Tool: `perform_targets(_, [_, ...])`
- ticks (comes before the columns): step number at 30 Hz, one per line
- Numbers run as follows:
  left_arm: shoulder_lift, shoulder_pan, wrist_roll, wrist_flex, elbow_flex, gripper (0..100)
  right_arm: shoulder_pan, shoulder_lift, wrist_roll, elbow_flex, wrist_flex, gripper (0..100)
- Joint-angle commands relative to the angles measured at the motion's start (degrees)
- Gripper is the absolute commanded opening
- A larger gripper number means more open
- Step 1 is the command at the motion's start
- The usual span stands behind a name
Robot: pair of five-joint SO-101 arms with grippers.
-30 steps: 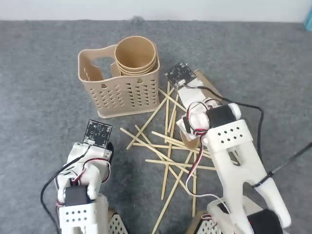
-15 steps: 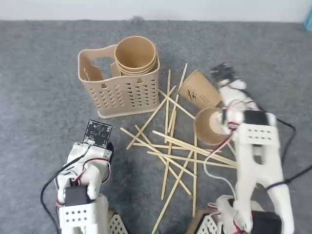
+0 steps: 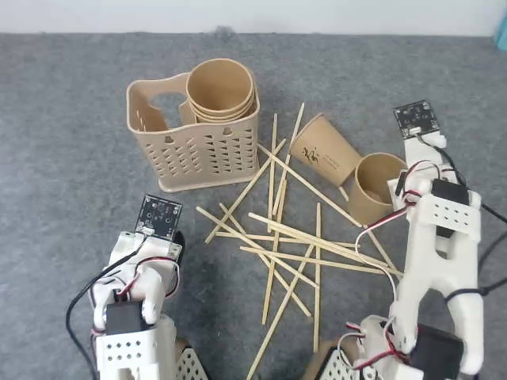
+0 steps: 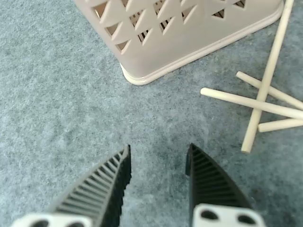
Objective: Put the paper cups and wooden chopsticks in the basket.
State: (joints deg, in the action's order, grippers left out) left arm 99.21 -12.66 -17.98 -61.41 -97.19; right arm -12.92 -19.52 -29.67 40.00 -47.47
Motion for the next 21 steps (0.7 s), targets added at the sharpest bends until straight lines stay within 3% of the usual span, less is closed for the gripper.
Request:
perform_targets(1, [1.14,-0.53,-0.62,0.09,0.31,18,-0.84,-0.04,-0.53,-0.70,-0.75,0.8])
perform_targets(6, [1.14,-0.53,-0.62,0.09,0.31,18,-0.92,-0.57,2.29,-7.12,-12.18,0.8])
perform_targets(13, [1.14,-0.53,-0.62,0.09,0.31,18,-4.53,0.04,8.70,-31.65,-33.10,0.8])
perform_targets(21, [1.14,-0.53,-0.62,0.00,0.31,18,-0.04,-2.15,14.24,-34.11,-34.68,0.8])
